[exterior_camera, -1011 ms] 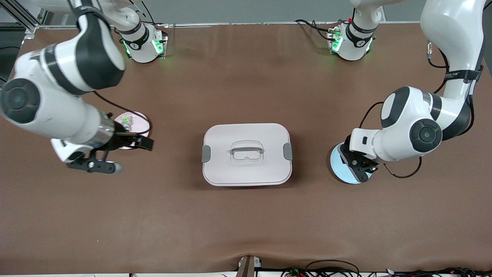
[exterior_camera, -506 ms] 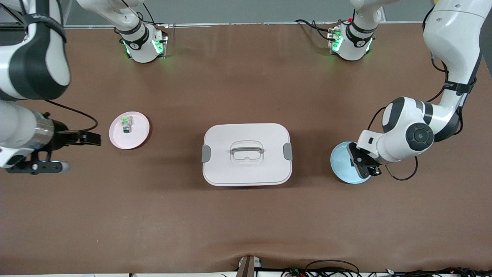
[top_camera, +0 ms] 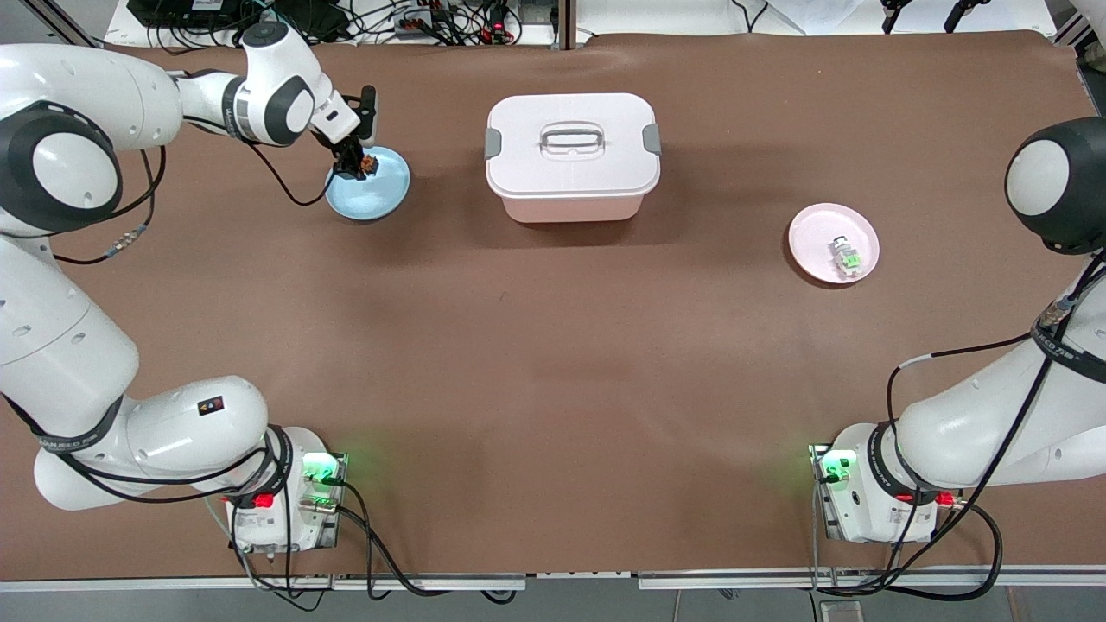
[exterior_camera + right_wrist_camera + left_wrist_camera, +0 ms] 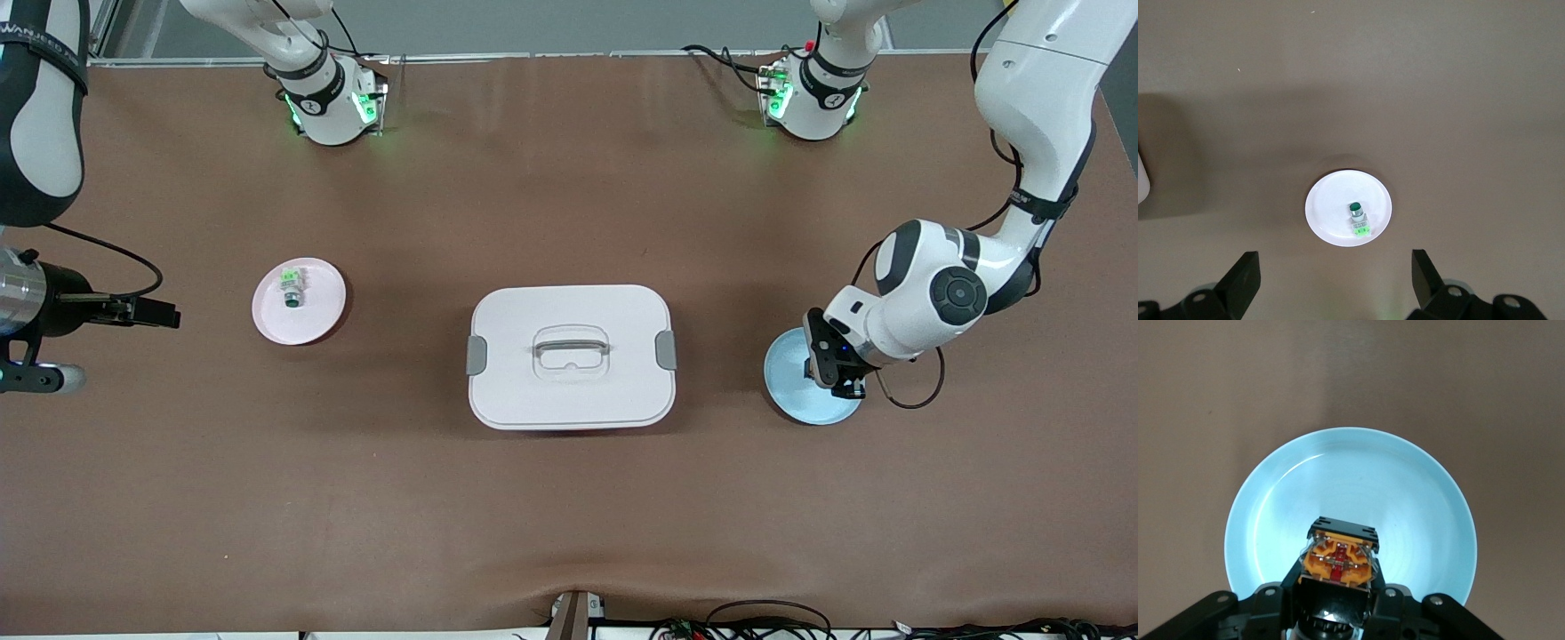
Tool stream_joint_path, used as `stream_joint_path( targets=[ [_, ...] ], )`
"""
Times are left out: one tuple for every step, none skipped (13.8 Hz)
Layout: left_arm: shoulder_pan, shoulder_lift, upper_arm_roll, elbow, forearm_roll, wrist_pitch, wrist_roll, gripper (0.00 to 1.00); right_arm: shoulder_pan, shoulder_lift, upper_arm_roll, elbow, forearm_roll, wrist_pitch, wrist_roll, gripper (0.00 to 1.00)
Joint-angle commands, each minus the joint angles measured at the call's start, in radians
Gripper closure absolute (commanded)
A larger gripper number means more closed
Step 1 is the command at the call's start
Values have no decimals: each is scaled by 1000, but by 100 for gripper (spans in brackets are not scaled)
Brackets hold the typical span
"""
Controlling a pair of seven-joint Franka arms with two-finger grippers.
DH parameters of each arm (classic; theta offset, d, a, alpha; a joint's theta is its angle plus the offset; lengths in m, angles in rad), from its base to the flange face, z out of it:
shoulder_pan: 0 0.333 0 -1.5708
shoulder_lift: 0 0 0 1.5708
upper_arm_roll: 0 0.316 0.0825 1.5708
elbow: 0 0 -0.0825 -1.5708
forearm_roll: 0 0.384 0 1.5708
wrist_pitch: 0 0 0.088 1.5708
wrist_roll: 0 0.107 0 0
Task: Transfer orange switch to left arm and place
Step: 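Lower the switch onto the blue plate and open the left gripper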
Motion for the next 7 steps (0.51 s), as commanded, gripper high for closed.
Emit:
stream_joint_path(
  targets=[
    [27,30,-9,-15,19,53,104,100,-14,-16,16,-5,-20,-11,11,0],
    [38,36,-9,-24,19,71,130,100,-22,-14,16,-1,-19,-11,13,0],
    [44,41,-9,-30,19,83,141,100,-26,-16,14,-1,-19,-11,13,0],
    [44,46,-9,-35,19,85,141,96,-26,-17,14,0,-19,-13,13,0],
    [46,46,-9,-38,19,87,141,96,-28,-34,14,0,-19,-13,14,0],
    [44,46,-9,-41,19,87,141,93,-28,-42,14,2,-14,-11,16,0],
    [44,46,-9,-41,19,87,141,90,-28,-48,14,2,-13,-13,14,0]
  ],
)
